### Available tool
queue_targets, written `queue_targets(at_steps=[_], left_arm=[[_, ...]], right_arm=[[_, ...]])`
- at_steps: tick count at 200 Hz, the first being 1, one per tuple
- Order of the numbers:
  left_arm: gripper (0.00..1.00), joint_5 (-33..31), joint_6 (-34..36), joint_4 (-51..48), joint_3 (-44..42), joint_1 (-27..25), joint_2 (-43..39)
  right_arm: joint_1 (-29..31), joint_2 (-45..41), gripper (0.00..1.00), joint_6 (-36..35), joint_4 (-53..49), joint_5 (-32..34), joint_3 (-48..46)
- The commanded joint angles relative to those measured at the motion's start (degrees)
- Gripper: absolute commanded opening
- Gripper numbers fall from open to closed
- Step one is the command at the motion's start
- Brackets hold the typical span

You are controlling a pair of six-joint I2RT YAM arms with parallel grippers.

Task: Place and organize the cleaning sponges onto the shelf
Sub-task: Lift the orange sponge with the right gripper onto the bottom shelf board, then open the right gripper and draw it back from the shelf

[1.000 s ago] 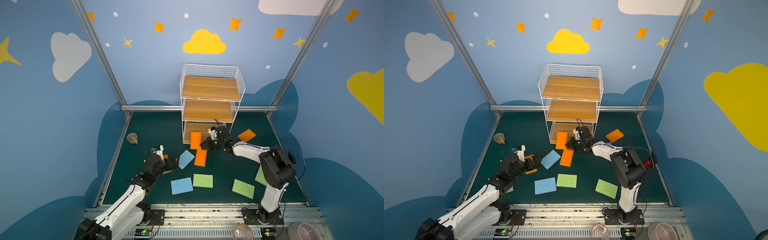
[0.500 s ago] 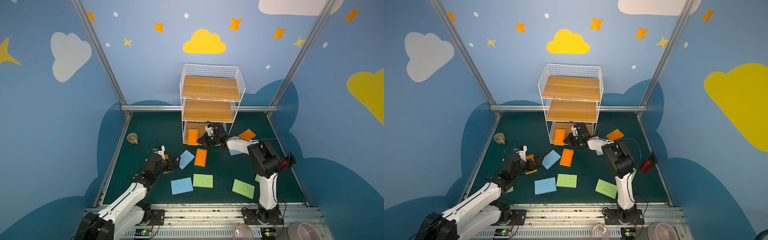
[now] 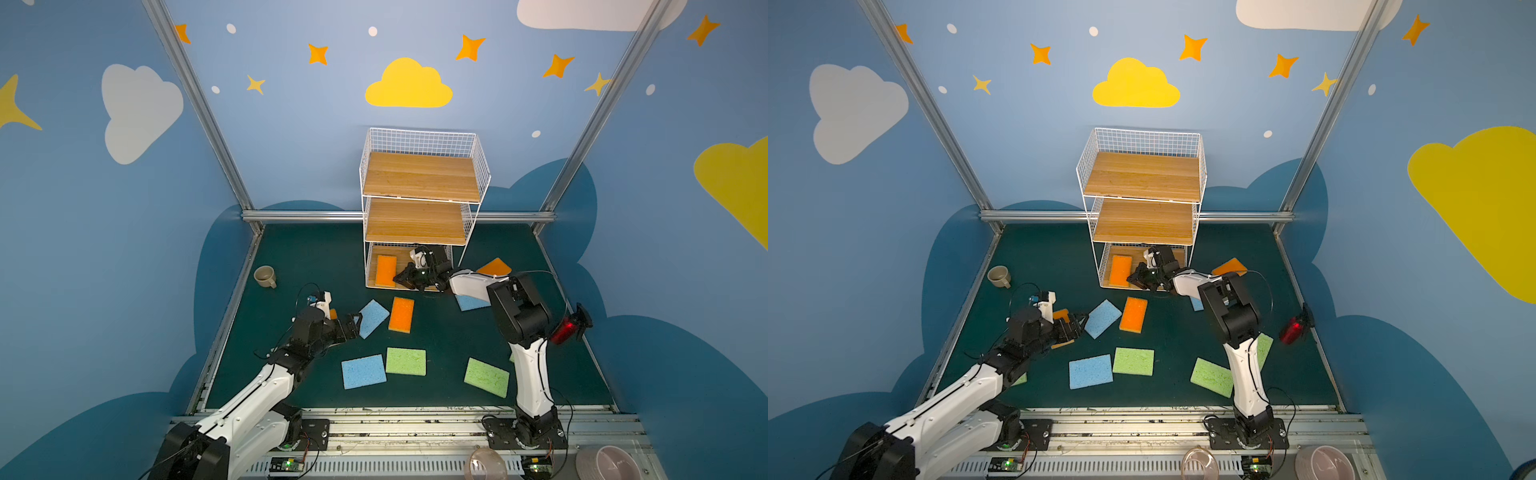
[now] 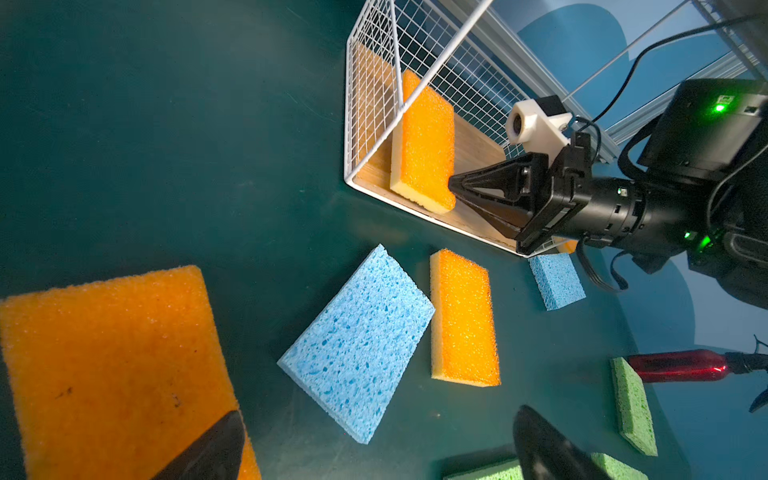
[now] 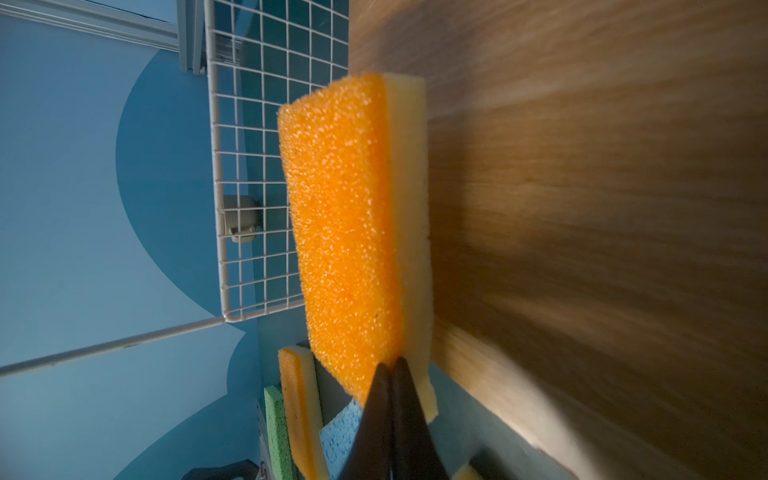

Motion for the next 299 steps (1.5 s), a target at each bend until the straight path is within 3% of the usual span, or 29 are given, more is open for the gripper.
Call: queue_targets(at_steps=[1, 150, 184, 206, 271, 299], left_arm=[[0.99, 1.1, 0.4, 0.6, 1.0, 0.2, 0.2], [0.99, 2.0, 0.6, -0.6, 0.4, 0.2, -1.7], [0.99, 2.4, 0.9, -1.5, 0.5, 0.2, -2.5], [0.99, 3.2, 1.3, -2.1, 0.4, 0.3, -3.0], [0.94, 5.1, 2.2, -4.6, 1.5, -1.1, -5.0], [0.85, 5.6, 3.0, -6.0, 2.7, -3.4, -4.6]], right_arm=[[0.3, 1.6, 0.0, 1.7, 1.8, -1.2, 2.2], [1.1, 6.0, 0.0, 3.8, 2.2, -2.4, 7.4], [1.2, 5.9, 0.28, 3.6, 2.2, -2.5, 7.2], [1.2, 5.0, 0.38, 3.5, 2.4, -2.6, 6.3], [1.3, -2.0, 0.5, 1.9, 4.0, -2.0, -1.6], [1.6, -5.8, 0.51, 1.7, 5.8, -1.0, -6.5]])
